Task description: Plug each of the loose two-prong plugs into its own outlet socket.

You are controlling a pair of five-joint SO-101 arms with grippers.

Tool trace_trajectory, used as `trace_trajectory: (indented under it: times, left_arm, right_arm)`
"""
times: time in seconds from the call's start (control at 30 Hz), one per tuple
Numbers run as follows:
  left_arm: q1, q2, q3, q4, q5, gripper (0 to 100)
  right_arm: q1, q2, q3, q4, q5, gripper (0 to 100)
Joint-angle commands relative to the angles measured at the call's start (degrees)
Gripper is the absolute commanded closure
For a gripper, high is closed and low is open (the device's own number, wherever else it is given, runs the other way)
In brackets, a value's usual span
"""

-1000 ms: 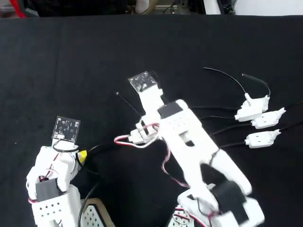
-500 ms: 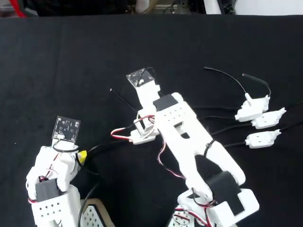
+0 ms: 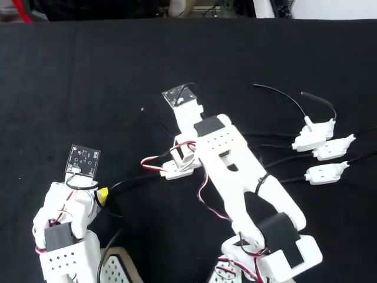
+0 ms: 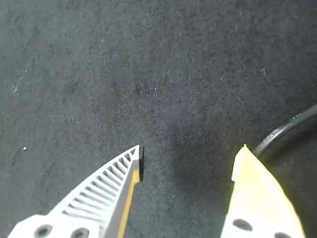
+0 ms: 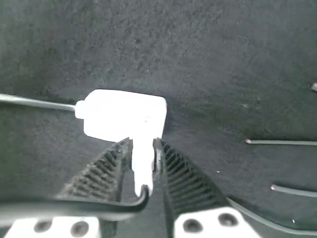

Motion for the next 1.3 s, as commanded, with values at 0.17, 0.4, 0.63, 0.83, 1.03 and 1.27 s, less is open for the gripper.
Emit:
trace_trajectory:
  times: [0.17, 0.4, 0.63, 0.83, 1.03, 1.27]
  left_arm:
    - [-0.57, -0.26, -0.22, 0.26, -0.62, 71]
    - [-0.57, -0.26, -0.22, 0.26, -0.7, 71]
    - [-0.57, -0.26, -0.22, 0.26, -0.7, 71]
    - [-0.57, -0.26, -0.31, 0.26, -0.7, 71]
    - [-0.57, -0.26, -0.31, 0.26, -0.7, 71]
    - [-0.57, -0.26, -0.4, 0.35, -0.7, 71]
  right_arm:
    - [4.13, -0.4, -0.4, -1.58, -0.09, 98.7]
    - [1.41, -0.92, 0.22, -2.81, -0.18, 98.7]
    - [2.29, -4.97, -1.19, -0.97, -0.09, 98.7]
    - [1.76, -8.57, -0.4, -0.7, -0.09, 98.7]
    - [-2.55, -4.44, 1.54, -3.16, -2.02, 98.7]
    - [-2.37, 1.45, -0.04, -3.52, -2.37, 98.7]
